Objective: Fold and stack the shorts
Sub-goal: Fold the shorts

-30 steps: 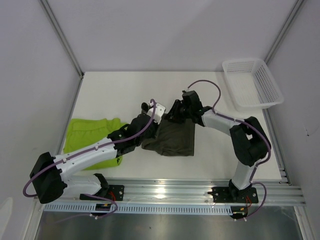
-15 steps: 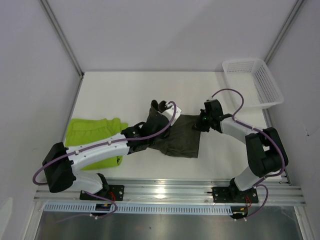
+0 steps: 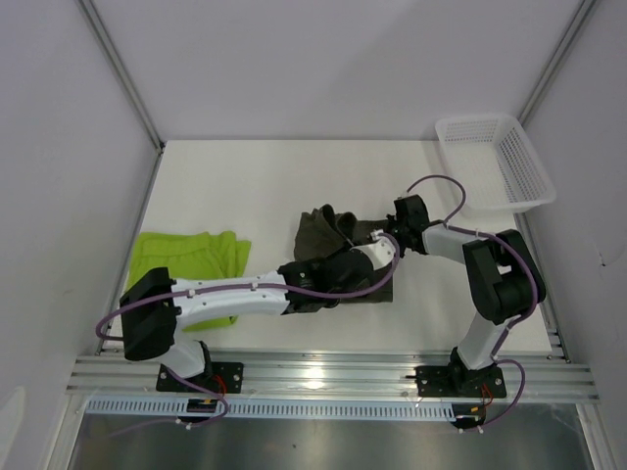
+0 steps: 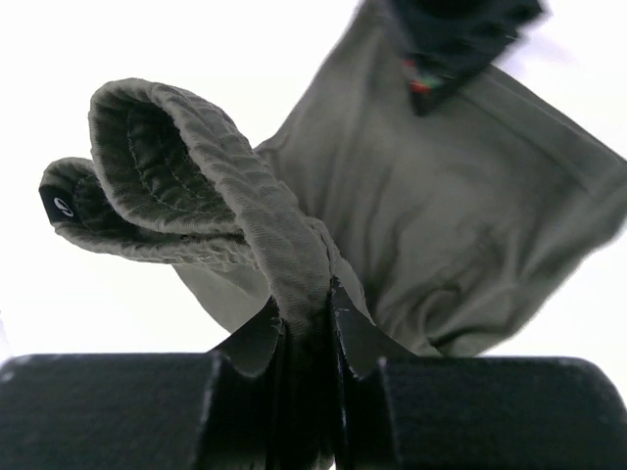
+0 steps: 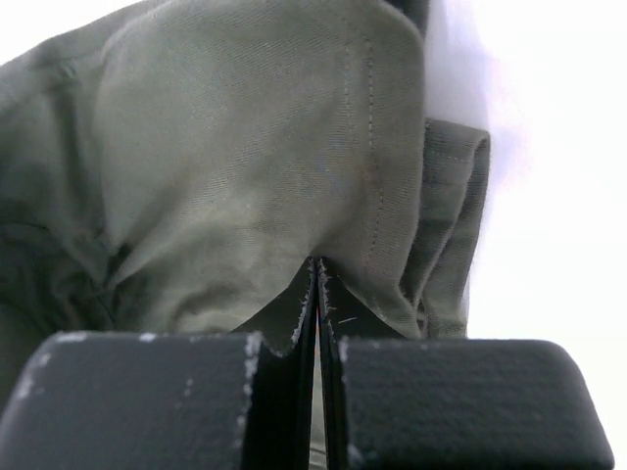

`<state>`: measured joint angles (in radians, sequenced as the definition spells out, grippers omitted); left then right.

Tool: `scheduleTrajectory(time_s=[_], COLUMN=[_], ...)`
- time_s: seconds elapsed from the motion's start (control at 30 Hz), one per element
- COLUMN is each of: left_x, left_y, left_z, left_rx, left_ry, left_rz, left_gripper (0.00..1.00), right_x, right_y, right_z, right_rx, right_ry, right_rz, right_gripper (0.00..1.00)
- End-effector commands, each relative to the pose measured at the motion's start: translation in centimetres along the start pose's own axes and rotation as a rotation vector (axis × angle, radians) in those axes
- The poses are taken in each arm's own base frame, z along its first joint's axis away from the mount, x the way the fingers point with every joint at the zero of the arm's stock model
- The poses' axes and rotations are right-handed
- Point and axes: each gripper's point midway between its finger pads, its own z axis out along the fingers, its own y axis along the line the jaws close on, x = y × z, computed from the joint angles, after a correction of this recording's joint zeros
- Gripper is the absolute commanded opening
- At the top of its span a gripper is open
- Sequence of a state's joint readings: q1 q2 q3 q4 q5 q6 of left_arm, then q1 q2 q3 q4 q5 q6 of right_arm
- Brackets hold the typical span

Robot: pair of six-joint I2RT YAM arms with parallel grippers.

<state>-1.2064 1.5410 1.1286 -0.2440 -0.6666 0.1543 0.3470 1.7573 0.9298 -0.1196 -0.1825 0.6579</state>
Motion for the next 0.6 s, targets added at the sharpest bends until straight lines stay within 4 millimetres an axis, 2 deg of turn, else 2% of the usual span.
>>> scheduleTrajectory(time_s=[0.0, 0.13, 0.23, 0.27, 0.3, 0.37, 0.4, 0.43, 0.47, 0.5, 0.53, 0.57], left_x=[-2.9, -3.2, -3.6, -4.3, -3.8, -4.4, -6.5, -5.5, -4.7, -6.4, -5.2, -5.1], left_y=[-0.5, -2.4, -3.6, -3.9, -4.9, -5.6, -5.6, -6.8, -7.3, -7.1, -8.2, -8.4], left_z=[-0.9, -0.7, 0.2, 0.4, 1.2, 1.7, 1.8, 3.1, 3.6, 3.8, 4.8, 5.0], left_rx=[-0.042, 0.002, 0.024, 0.030, 0.047, 0.057, 0.064, 0.080, 0.079, 0.068, 0.080, 0.080], left_ry=[-0.074, -0.073, -0.053, -0.058, -0.038, -0.026, -0.051, -0.005, 0.035, 0.021, 0.060, 0.078], left_rz=[0.066, 0.084, 0.089, 0.073, 0.085, 0.061, 0.023, 0.044, 0.053, 0.026, 0.041, 0.044], left_gripper=[0.09, 0.10, 0.11, 0.11, 0.11, 0.13, 0.13, 0.14, 0.15, 0.17, 0.27, 0.53], right_x=[1.5, 1.4, 1.4, 1.3, 1.5, 1.5, 1.8, 1.8, 1.8, 1.9, 2.0, 1.8], right_y=[-2.5, -2.5, -2.0, -1.8, -1.8, -1.5, -1.4, -1.2, -1.1, -0.8, -0.7, -0.6], right_z=[1.6, 1.8, 1.6, 1.5, 1.5, 1.4, 1.4, 1.4, 1.4, 1.4, 1.3, 1.2], right_rx=[0.075, 0.060, 0.030, 0.020, 0.018, -0.003, -0.014, -0.021, -0.029, -0.044, -0.052, -0.060], right_ry=[0.056, 0.070, 0.077, 0.073, 0.079, 0.077, 0.089, 0.090, 0.089, 0.096, 0.098, 0.097], right_rz=[-0.008, -0.003, 0.003, 0.007, 0.008, 0.009, 0.015, 0.015, 0.016, 0.023, 0.022, 0.024], right_gripper=[0.00, 0.00, 0.00, 0.00, 0.00, 0.00, 0.00, 0.00, 0.00, 0.00, 0.00, 0.00])
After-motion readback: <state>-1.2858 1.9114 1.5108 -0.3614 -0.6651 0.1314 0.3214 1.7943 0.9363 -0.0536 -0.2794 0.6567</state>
